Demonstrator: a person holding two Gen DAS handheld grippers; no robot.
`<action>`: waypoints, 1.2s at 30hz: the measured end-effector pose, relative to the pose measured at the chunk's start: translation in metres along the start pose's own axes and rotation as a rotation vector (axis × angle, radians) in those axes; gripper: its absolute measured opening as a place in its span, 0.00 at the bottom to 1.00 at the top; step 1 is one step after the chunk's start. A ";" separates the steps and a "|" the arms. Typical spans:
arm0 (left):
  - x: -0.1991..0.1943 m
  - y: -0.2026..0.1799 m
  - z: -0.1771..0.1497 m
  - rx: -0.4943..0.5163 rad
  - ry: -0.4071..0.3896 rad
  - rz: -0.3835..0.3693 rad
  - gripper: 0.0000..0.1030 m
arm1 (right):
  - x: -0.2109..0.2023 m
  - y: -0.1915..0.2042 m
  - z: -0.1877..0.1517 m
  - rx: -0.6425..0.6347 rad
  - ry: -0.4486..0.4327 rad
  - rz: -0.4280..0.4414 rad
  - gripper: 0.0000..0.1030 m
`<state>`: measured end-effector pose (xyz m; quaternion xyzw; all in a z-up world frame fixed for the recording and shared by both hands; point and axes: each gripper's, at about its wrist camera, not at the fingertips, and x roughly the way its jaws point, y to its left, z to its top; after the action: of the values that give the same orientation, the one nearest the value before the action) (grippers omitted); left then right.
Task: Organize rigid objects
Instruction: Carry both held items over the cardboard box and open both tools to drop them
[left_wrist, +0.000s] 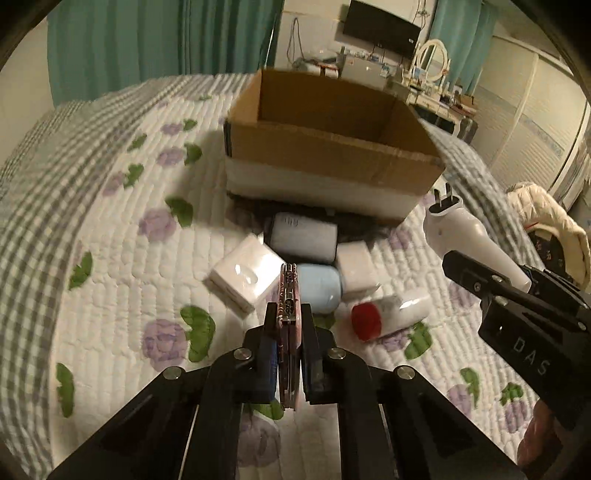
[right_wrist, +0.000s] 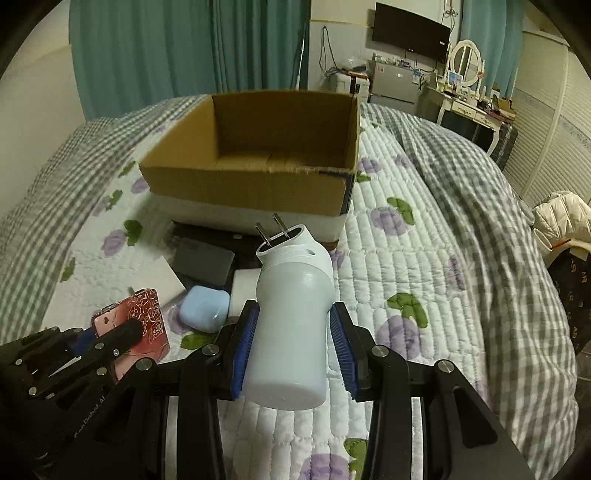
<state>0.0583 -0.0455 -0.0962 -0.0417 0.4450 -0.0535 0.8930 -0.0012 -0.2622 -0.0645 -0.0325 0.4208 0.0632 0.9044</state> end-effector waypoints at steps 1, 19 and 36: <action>-0.006 -0.001 0.006 0.002 -0.015 0.002 0.09 | -0.005 0.001 0.003 -0.007 -0.014 -0.002 0.38; -0.044 -0.018 0.159 0.090 -0.265 0.028 0.10 | -0.052 -0.009 0.128 0.000 -0.270 0.045 0.38; 0.094 -0.021 0.199 0.102 -0.159 0.050 0.10 | 0.071 -0.041 0.169 0.025 -0.206 0.017 0.38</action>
<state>0.2722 -0.0738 -0.0488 0.0110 0.3704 -0.0504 0.9275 0.1780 -0.2775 -0.0099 -0.0107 0.3266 0.0687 0.9426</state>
